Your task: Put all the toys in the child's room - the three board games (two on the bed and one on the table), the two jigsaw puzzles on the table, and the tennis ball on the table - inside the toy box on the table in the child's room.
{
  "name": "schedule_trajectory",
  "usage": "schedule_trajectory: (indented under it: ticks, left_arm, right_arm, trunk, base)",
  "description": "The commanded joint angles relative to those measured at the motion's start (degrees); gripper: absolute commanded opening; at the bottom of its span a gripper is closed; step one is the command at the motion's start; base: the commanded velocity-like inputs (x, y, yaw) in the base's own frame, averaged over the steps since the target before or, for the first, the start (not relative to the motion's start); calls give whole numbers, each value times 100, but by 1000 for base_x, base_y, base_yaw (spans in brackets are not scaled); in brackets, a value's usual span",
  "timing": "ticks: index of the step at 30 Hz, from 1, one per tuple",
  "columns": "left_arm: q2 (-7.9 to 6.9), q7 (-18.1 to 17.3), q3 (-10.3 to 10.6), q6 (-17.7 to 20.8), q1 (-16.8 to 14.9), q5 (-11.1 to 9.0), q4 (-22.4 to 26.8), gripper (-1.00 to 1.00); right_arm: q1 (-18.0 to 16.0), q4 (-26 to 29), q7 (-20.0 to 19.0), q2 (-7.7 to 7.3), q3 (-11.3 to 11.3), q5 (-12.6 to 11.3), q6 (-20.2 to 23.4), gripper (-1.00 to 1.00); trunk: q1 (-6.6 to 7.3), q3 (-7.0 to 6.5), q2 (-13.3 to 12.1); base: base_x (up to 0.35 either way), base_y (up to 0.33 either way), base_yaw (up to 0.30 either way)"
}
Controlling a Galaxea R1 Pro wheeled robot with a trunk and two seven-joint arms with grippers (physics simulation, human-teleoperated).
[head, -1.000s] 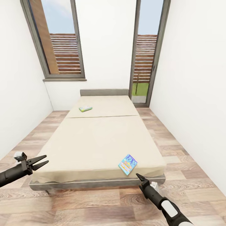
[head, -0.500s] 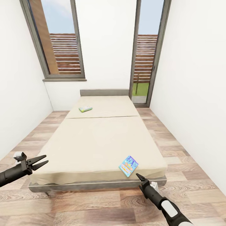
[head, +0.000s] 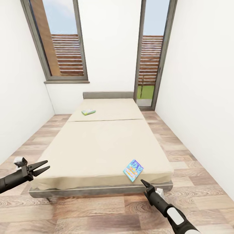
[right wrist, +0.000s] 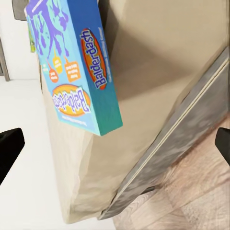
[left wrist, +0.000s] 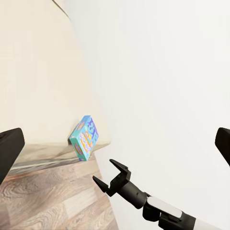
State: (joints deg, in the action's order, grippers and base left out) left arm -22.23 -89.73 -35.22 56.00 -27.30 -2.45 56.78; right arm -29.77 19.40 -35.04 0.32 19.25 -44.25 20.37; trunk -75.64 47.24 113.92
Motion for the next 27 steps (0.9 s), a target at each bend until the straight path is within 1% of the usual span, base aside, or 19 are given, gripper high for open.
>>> schedule_trajectory:
  ticks: [1, 14, 22, 27]
  left_arm:
    - [-1, -27, -2, 62, -3, 8, 0, 100]
    - [-1, -27, -23, 61, -3, 8, 0, 100]
    - [-1, -27, -28, 60, -3, 8, 0, 100]
    - [-1, -27, -28, 60, -3, 6, 0, 100]
  right_arm:
    - [-3, 3, -2, 3, 26, -40, 50, 100]
    - [-3, 3, -3, 3, 26, -40, 52, 100]
    - [-3, 3, -3, 3, 26, -40, 49, 100]
    - [-3, 3, -3, 3, 26, -38, 50, 100]
  trunk:
    - [-22, 24, 44]
    - [-22, 24, 44]
    - [-22, 24, 44]
    - [-22, 24, 44]
  base:
    - [0, 0, 0]
    - [0, 0, 0]
    - [119, 68, 0]
    - [43, 21, 0]
